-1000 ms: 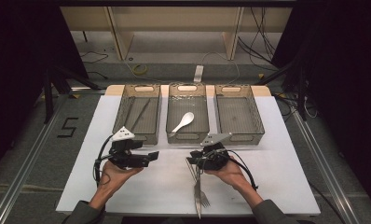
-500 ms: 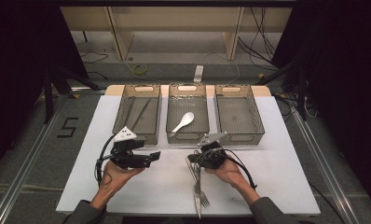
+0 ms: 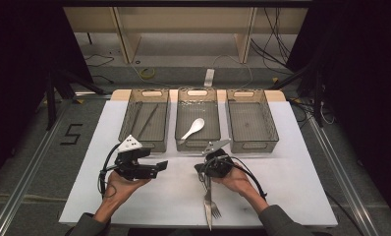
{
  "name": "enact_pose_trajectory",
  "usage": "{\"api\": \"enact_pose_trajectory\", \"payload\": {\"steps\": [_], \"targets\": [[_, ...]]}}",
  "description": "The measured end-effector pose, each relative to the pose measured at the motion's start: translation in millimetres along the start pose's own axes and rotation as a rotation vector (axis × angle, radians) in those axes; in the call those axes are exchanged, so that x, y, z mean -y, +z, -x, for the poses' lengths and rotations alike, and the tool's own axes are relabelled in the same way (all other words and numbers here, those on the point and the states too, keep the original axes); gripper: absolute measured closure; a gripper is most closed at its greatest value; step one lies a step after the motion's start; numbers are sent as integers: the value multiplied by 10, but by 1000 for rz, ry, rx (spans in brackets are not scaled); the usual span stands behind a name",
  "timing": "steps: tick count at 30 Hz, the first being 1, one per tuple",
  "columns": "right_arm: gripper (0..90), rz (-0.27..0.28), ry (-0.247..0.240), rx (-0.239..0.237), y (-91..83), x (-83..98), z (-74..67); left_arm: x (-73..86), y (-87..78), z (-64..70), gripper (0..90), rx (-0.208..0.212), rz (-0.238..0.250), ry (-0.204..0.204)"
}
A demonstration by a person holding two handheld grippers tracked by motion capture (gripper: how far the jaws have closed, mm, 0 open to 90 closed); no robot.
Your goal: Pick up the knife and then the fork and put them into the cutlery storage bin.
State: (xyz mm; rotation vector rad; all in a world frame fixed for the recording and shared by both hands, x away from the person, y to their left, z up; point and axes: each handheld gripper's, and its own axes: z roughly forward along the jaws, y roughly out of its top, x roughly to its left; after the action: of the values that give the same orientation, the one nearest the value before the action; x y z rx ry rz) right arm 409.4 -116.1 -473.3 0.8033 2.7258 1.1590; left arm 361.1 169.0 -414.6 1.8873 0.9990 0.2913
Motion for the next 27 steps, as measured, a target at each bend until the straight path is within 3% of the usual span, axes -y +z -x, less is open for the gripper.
{"api": "enact_pose_trajectory", "payload": {"steps": [7, 13, 27], "targets": [[900, -49, -35, 1, 75, 11, -20, -1, -6, 6, 167, 2, 5, 5], [900, -76, -36, 6, 103, 22, -34, 4, 4, 10, 167, 1, 5, 3], [900, -88, -45, 42, 41, 27, 19, 15, 22, 16, 167, 6, -10, 13]]}}
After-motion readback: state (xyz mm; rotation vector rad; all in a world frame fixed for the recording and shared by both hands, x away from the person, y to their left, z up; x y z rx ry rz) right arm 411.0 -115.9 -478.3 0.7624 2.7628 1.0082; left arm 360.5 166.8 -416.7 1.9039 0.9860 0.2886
